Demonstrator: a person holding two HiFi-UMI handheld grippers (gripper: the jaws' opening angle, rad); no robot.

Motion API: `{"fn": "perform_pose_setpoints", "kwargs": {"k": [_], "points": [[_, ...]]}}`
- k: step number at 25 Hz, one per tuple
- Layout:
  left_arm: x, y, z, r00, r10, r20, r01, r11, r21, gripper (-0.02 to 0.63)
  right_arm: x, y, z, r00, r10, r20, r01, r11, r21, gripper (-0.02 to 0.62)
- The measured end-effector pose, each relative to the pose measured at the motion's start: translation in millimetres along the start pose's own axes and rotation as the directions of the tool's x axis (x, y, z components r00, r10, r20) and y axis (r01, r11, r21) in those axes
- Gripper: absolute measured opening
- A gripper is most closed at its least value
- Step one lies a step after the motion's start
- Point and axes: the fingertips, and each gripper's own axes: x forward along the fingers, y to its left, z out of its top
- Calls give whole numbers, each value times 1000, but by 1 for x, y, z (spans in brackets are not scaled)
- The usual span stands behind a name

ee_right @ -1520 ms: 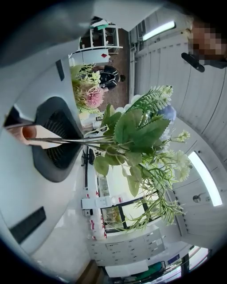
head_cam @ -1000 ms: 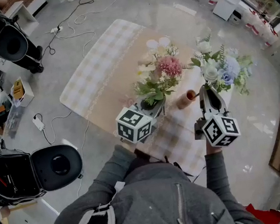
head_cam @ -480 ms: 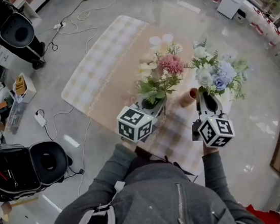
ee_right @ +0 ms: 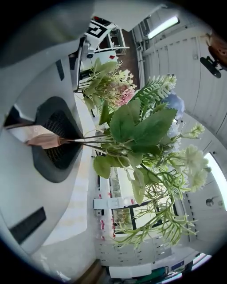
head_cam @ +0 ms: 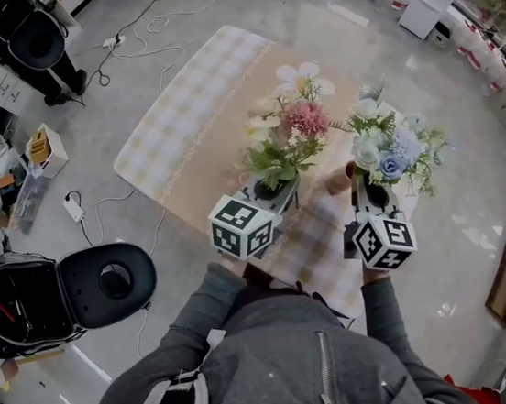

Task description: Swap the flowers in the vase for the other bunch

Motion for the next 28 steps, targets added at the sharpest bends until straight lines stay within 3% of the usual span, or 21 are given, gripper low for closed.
{"fn": "perform_pose_setpoints", "kwargs": {"k": [28], "points": [[-31, 2, 4, 997, 69, 43, -69, 998, -9, 31, 1, 0, -2, 1000, 4, -25, -8, 992, -127, 54]]}}
